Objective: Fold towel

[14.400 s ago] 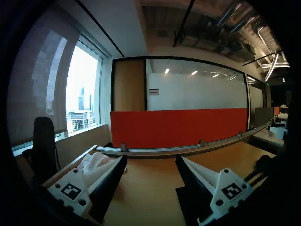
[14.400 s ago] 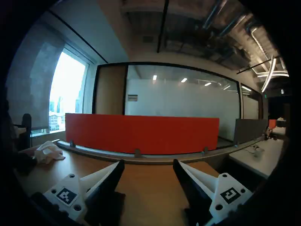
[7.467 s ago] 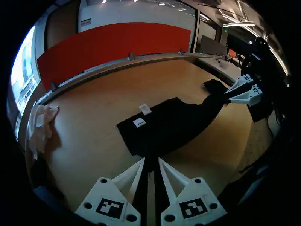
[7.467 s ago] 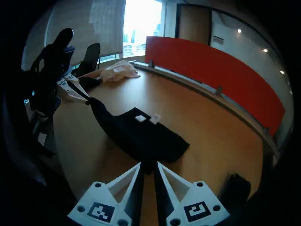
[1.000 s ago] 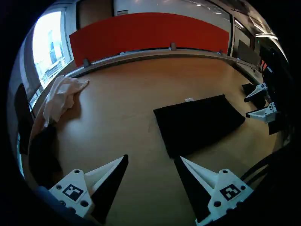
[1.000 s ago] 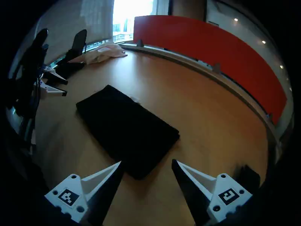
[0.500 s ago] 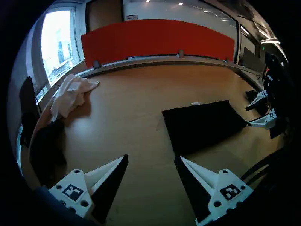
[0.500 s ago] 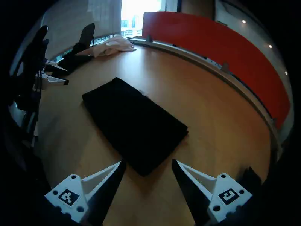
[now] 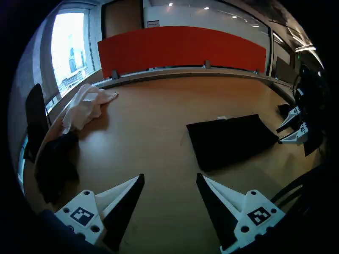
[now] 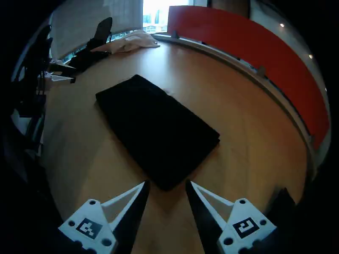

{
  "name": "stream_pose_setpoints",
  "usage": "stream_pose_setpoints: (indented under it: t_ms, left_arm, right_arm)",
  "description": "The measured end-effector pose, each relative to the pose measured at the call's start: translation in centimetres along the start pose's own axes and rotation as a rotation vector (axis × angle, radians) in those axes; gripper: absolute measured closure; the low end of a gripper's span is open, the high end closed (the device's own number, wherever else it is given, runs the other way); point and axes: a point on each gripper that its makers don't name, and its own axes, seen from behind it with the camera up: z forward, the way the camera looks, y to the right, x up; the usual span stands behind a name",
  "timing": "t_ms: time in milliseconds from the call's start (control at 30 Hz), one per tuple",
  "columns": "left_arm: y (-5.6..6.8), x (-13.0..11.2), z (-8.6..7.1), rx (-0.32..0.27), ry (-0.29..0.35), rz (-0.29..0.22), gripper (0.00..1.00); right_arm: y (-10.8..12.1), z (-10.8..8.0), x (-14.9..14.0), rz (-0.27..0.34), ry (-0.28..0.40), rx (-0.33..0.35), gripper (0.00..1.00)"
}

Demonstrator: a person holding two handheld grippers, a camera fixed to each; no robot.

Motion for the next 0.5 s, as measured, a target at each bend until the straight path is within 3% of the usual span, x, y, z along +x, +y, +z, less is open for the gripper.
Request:
stream_pose_setpoints:
  t_ms: [133,267,400,500]
  left_arm:
    - [-0.2,-0.2,-0.2,0.003,0.000,0.001,0.09]
    - [-0.3,-0.4,-0.4,0.007,0.000,0.001,0.09]
    - [-0.6,-0.6,-0.7,0.012,-0.001,0.000,0.09]
    - [-0.8,-0.7,-0.9,0.014,-0.001,0.000,0.09]
  right_arm:
    - [-0.1,0.0,-0.2,0.006,-0.010,0.006,0.48]
    - [0.0,0.2,-0.4,0.011,-0.018,0.006,0.49]
    - [0.0,0.3,-0.9,0.015,-0.034,0.004,0.68]
    - [-0.1,0.4,-1.1,0.019,-0.036,0.007,0.69]
